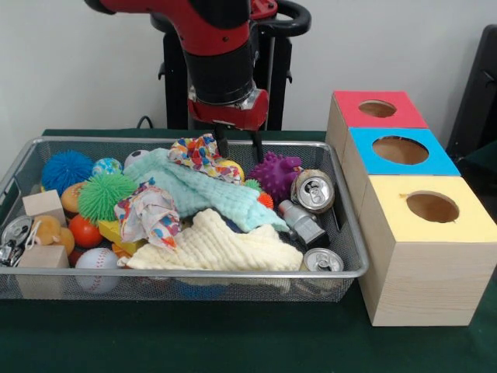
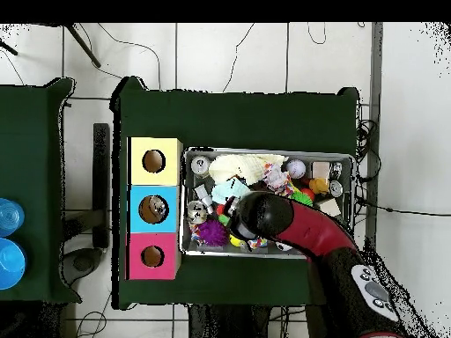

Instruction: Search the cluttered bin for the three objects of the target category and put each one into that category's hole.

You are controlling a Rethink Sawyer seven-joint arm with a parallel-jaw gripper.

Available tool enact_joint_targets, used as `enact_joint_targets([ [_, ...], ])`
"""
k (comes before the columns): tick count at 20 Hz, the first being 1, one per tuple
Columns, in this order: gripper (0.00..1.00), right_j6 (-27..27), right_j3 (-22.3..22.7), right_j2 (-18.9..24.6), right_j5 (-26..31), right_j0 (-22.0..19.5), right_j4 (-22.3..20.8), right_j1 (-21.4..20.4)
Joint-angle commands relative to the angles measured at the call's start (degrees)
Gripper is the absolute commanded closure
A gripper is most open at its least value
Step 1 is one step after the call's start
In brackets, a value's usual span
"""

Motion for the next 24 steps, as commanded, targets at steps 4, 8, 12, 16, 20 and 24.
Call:
enact_joint_targets([
  [4,0.0,-5.6,-0.3,7.3,3.5,-3.2,-4.5,0.5],
  [8,0.0,-6.0,-4.2,6.7,10.4,-2.6,-5.6,-0.9],
  [12,0.0,-8.0,-8.5,6.5,15.1,-2.9,-7.2,0.0],
  [16,0.0,-9.3,-11.8,6.6,19.7,-3.4,-8.8,-0.1],
  [20,0.0,-9.4,-12.9,6.0,19.1,-3.4,-11.3,-0.1],
  [24,0.0,-10.0,-17.3,5.1,19.7,-2.8,-15.1,1.6],
])
